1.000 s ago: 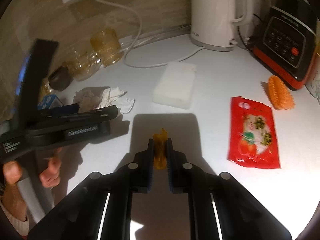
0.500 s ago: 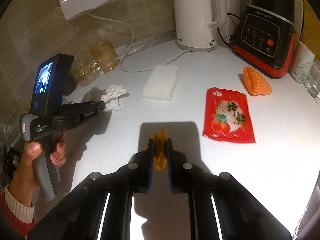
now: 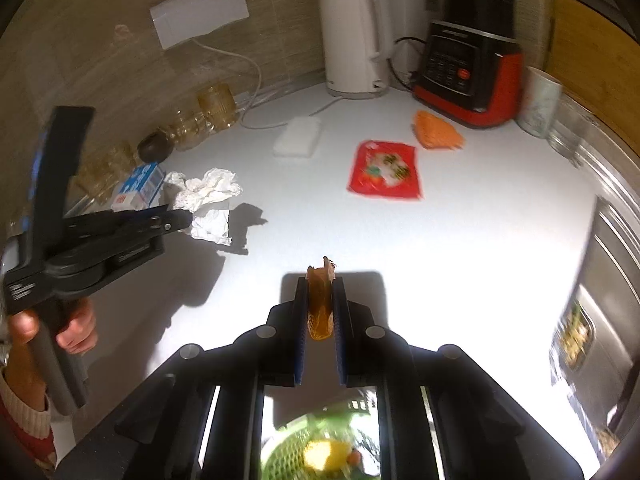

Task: Collect trash
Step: 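Carry both over the green basket and open both grippers to drop them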

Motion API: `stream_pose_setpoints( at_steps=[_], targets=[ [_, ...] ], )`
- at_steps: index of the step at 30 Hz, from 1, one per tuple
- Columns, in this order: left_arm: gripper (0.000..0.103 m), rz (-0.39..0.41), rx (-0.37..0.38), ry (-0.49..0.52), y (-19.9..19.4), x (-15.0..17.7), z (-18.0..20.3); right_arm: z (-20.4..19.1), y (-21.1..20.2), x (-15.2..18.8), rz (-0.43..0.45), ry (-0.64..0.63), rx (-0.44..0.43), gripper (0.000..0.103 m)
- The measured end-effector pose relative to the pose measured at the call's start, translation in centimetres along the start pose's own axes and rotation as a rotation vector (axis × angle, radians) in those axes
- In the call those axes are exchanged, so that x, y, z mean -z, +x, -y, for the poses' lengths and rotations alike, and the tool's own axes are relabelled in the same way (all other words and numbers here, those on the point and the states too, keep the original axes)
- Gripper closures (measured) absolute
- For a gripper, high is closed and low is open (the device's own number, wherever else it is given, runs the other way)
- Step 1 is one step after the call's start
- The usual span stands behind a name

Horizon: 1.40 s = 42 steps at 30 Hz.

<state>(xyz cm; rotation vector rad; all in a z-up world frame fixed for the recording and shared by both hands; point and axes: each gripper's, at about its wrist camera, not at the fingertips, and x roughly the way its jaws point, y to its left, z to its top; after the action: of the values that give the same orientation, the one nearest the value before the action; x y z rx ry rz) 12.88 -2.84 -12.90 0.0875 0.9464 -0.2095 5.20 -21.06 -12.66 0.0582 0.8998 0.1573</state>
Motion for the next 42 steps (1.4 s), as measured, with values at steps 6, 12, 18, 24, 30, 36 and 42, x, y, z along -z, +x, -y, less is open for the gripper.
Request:
stream_pose_setpoints(
  at_steps=[6,12,18,24,30,36,42],
  targets=[
    [0.083,0.002,0.054,0.061,-4.5,4.4,5.6,1.7,-4.5,5.3,-0.012,0.025,0.007,0.09],
    [0.083,-0.039,0.077,0.109,-6.4,9.2,9.9,3.2,-7.3,10.5,-0.042,0.045,0.004,0.089],
    [0.083,-0.102,0.105,0.108,-6.7,13.8,12.8,4.1,-8.4,14.6,-0.085,0.046,-0.006,0.088],
    [0.083,-0.126,0.101,0.096,-7.3,16.4,13.9,4.0,-9.3,17.1,-0.109,0.015,-0.027,0.088],
    [0.083,-0.144,0.084,0.079,-7.3,17.7,14.1,3.8,-9.1,18.3,-0.124,-0.017,-0.048,0.088],
    [0.083,-0.153,0.076,0.076,-7.5,18.7,14.2,3.7,-8.0,19.2,-0.161,-0.025,-0.062,0.06],
    [0.082,-0.168,0.081,0.078,-7.3,18.9,14.6,4.1,-8.5,19.1,-0.138,-0.022,-0.052,0.042]
  ],
)
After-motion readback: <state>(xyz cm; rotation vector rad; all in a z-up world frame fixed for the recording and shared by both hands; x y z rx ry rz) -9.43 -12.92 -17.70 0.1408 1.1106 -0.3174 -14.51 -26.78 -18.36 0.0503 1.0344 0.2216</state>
